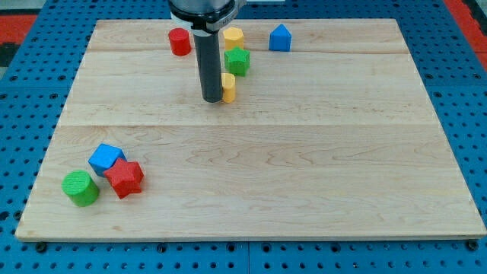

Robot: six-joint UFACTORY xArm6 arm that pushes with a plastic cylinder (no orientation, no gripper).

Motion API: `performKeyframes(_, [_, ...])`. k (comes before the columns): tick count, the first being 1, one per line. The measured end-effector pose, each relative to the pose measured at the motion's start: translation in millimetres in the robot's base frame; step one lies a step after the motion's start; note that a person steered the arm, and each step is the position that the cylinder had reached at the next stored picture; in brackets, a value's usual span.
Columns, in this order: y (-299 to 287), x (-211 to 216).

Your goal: Separate the blue cube from the red star

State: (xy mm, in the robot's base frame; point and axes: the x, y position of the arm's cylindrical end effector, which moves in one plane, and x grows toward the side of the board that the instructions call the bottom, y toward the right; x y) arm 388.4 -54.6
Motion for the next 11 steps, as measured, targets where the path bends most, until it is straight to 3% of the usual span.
performKeyframes(1, [-9,87])
performKeyframes(2, [-7,207])
performKeyframes(3, [-101,220])
performKeyframes(4, [-142,180])
performKeyframes(5, [-142,143])
performKeyframes(8, [-166,93])
performKeyframes(10, [-65,50])
performKeyframes(11, [-54,44])
